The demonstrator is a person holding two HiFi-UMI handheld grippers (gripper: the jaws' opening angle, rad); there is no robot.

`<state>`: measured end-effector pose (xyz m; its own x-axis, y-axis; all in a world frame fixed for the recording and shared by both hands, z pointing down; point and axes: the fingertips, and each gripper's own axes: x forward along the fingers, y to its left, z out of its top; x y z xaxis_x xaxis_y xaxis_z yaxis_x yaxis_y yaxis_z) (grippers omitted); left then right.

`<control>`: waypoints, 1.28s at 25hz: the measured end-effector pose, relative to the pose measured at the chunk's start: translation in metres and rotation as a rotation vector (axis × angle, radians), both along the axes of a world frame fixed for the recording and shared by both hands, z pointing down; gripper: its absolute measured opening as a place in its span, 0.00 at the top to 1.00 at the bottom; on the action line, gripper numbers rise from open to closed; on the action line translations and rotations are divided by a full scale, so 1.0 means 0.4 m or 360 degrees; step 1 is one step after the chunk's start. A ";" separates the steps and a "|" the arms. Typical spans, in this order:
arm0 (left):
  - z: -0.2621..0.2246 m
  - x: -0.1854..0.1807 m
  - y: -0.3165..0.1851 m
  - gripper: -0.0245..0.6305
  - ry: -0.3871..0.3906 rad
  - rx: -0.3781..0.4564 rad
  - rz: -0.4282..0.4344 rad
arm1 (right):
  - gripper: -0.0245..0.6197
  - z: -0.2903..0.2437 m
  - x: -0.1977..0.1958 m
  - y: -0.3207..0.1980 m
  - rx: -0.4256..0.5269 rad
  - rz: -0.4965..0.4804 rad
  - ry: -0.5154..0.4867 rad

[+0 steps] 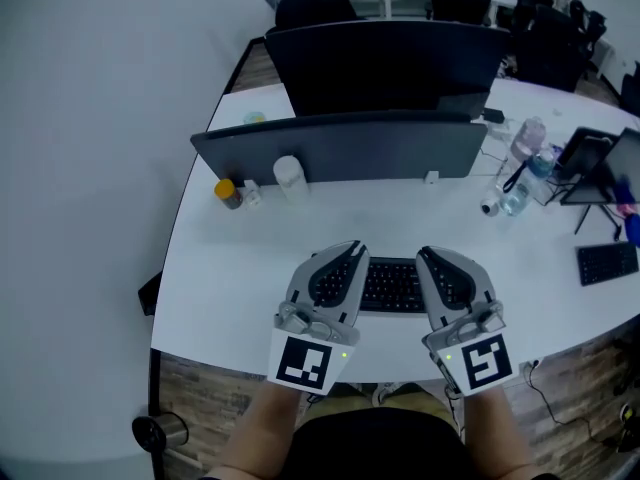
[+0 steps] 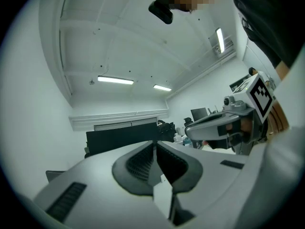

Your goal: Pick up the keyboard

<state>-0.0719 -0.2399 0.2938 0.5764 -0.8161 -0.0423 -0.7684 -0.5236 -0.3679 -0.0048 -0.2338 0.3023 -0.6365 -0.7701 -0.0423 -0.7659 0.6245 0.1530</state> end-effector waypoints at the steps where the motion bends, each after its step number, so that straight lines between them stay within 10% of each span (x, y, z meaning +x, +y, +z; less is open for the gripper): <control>1: 0.002 0.008 -0.004 0.95 -0.0016 0.0010 -0.0018 | 0.91 -0.001 0.010 -0.006 0.0005 -0.0008 -0.0016; 5: 0.013 0.051 -0.011 0.92 0.0004 0.0009 -0.0036 | 0.91 0.013 0.040 -0.025 -0.0023 -0.0061 -0.0017; 9: 0.037 0.087 -0.012 0.55 -0.0013 -0.0045 -0.0003 | 0.62 0.051 0.042 -0.040 -0.0101 -0.0162 -0.0040; 32: 0.277 -0.012 -0.111 0.44 0.0013 -0.0524 -0.0142 | 0.53 0.314 0.198 -0.160 -0.0568 -0.0023 0.0181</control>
